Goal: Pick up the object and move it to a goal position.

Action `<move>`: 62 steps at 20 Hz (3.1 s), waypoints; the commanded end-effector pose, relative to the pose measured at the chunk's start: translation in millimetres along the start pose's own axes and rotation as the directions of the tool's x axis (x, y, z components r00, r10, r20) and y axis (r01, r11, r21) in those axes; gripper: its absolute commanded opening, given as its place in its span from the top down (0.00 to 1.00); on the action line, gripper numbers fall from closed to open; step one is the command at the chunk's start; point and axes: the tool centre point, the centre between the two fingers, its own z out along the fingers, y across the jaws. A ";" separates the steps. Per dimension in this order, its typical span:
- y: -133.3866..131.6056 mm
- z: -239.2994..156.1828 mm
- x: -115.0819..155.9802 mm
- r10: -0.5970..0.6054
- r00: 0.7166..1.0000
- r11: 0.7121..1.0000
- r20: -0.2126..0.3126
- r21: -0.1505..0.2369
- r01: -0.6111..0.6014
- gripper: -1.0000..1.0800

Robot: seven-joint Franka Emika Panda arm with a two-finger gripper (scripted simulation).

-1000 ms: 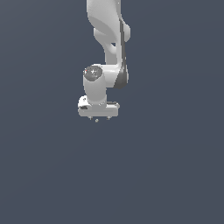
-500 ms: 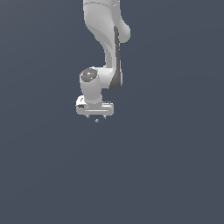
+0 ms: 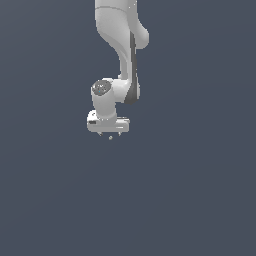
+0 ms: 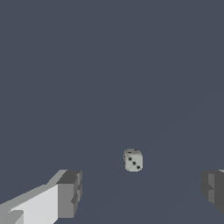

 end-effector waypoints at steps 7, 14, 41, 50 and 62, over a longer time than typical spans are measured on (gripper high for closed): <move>0.2 35.0 -1.7 0.000 1.000 1.000 0.000 0.000 0.000 0.04; 0.4 44.6 -1.3 0.000 1.000 1.000 0.000 0.000 0.000 1.00; 22.1 -30.7 0.4 0.001 1.000 1.000 0.000 0.000 -0.001 1.00; 48.2 -121.5 3.5 0.001 1.000 1.000 0.000 0.001 -0.001 1.00; 83.3 -243.0 9.1 0.001 1.000 1.000 0.000 0.001 -0.001 1.00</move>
